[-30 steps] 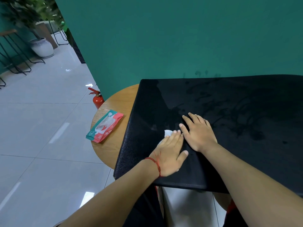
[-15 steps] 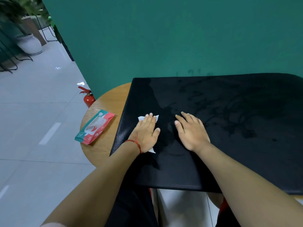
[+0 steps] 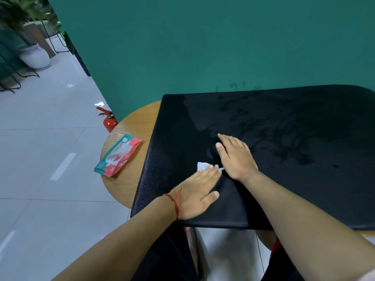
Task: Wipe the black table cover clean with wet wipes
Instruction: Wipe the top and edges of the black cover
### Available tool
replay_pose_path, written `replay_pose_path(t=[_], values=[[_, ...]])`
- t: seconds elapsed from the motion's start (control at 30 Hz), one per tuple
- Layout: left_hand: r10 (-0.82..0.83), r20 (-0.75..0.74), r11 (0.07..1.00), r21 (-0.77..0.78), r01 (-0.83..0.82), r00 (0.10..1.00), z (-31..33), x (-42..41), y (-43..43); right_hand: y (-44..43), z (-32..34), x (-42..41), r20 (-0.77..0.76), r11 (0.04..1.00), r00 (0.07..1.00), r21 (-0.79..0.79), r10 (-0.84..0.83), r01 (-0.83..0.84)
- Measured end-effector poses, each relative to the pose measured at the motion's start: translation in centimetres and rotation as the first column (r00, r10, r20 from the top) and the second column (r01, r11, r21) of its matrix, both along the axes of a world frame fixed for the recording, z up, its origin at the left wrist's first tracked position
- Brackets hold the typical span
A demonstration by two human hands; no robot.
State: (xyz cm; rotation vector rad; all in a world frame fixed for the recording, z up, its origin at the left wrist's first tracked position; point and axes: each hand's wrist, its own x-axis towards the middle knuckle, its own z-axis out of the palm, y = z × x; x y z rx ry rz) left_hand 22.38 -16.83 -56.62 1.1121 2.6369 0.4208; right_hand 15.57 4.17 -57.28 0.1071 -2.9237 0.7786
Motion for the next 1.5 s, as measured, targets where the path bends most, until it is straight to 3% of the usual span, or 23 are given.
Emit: replay_pose_path(t=[0.17,0.37,0.63,0.93,1.03,1.27,1.37,1.5], values=[[-0.167,0.072,0.986,0.013,0.166,0.983,0.6,4.1,1.7,0.1,0.0,0.0,0.008,1.0,1.0,-0.029,-0.008,0.008],[-0.252,0.019,0.967,0.041,0.251,0.967,0.9,6.8,0.2,0.1,0.7,0.5,0.03,0.996,0.999,-0.088,-0.013,0.015],[0.013,-0.174,0.999,-0.028,-0.018,0.985,0.6,9.2,-5.6,0.0,0.8,0.6,0.055,0.997,0.998,-0.074,-0.01,0.014],[0.347,-0.268,0.935,0.029,-0.352,0.899,-1.4,12.3,-8.4,-0.1,0.9,0.9,0.048,0.998,0.999,-0.055,0.003,-0.001],[0.407,-0.212,0.913,0.081,-0.399,0.888,-1.8,12.3,-6.9,-0.1,0.9,0.8,0.044,0.999,0.999,-0.032,0.01,-0.009],[0.292,-0.057,0.933,0.237,-0.271,0.955,-1.3,14.6,2.1,-0.2,1.1,0.9,0.04,0.998,0.999,-0.057,0.01,-0.008],[0.174,0.107,0.955,0.226,-0.195,0.979,0.1,14.7,6.4,0.0,1.4,1.0,0.054,0.994,0.999,-0.107,0.004,0.002],[0.102,0.093,0.975,0.186,-0.118,0.99,-0.3,14.0,10.0,0.3,2.0,1.3,0.08,0.982,0.997,-0.189,-0.006,0.021]])
